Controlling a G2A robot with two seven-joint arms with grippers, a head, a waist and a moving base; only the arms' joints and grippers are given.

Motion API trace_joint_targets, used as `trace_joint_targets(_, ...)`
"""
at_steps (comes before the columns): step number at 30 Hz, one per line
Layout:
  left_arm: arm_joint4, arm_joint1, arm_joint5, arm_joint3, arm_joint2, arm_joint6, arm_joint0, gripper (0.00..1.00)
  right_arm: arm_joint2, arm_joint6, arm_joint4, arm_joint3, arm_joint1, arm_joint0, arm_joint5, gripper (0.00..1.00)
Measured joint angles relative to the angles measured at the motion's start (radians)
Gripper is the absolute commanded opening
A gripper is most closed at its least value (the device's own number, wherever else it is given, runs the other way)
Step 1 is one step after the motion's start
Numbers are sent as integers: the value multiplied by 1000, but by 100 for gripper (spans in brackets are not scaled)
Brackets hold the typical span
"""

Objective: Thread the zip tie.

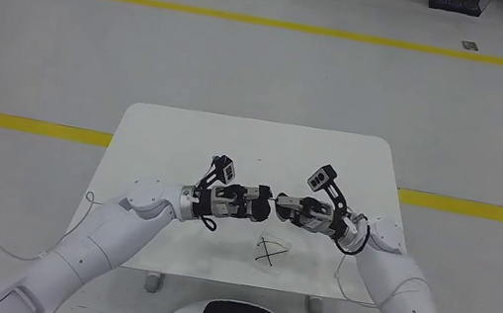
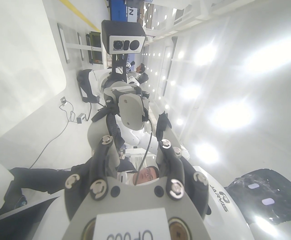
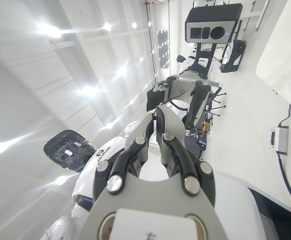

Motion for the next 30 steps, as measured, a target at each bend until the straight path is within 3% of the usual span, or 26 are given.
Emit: trace_joint_targets(30, 20, -7, 21, 8, -12, -10, 2, 13, 24, -9, -86, 2, 12, 6, 48, 0)
